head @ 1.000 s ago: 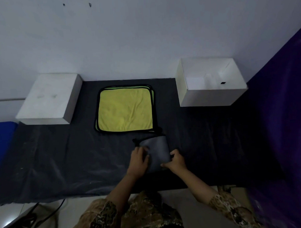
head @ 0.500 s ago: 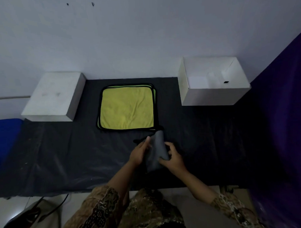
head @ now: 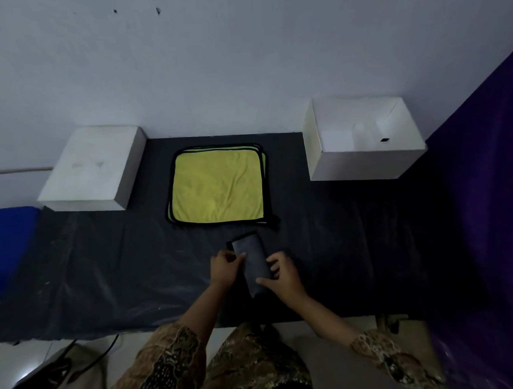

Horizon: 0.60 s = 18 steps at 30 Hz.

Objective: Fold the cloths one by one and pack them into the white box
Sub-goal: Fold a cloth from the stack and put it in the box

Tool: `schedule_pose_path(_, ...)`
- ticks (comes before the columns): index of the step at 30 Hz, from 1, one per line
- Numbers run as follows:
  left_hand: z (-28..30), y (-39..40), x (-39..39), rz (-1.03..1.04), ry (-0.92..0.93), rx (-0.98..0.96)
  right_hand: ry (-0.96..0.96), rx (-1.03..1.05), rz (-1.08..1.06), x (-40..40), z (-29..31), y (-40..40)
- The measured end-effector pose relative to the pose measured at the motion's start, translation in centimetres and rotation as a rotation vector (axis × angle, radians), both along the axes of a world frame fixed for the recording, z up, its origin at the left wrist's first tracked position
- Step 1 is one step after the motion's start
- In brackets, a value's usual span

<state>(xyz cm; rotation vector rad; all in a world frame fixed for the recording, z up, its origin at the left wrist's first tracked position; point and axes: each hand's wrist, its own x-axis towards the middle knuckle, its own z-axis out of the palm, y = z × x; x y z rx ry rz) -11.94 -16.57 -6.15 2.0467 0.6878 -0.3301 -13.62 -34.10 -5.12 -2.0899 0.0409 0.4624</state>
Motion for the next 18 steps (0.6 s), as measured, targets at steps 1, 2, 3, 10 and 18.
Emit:
schedule_pose_path(1, 0.4, 0.0, 0.0, 0.035, -0.002, -0.026, 0.015, -0.014, -0.029, -0.1, -0.4, 0.1)
schedule_pose_path(2, 0.8, 0.0, -0.1, 0.073, -0.001, -0.057, 0.056, -0.017, -0.045, -0.1, -0.7, 0.3)
schedule_pose_path(3, 0.7, 0.1, 0.0, 0.096, -0.001, -0.082, 0.108, -0.014, -0.051, 0.1, -0.8, 0.4)
schedule_pose_path(10, -0.9, 0.0, 0.8, -0.052, 0.003, -0.246, 0.315, 0.127, 0.048, 1.6, 1.0, 0.3)
schedule_pose_path(18, 3.4, -3.9, 6.1, -0.166, -0.013, -0.461, 0.461, 0.603, -0.217, 4.1, 5.0, -2.8)
